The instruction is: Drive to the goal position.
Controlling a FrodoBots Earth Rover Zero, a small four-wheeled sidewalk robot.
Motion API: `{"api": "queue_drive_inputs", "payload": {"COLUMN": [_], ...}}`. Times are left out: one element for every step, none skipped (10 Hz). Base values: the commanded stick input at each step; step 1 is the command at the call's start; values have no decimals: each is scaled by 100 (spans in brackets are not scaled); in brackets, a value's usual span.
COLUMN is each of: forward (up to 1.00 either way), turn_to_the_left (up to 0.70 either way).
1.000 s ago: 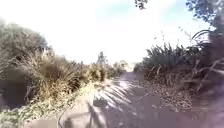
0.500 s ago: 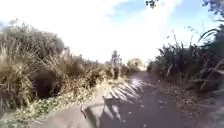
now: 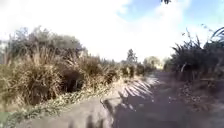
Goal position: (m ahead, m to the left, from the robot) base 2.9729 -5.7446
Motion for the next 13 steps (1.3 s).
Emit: {"api": "queue_drive_inputs", "payload": {"forward": [-70, -70, -47, -8, 0, 0, 0, 0, 0, 0, 0, 0, 0], "turn_to_the_left": [-35, -35, -46, -66, -70, -70, -70, -70, 0, 0, 0, 0, 0]}}
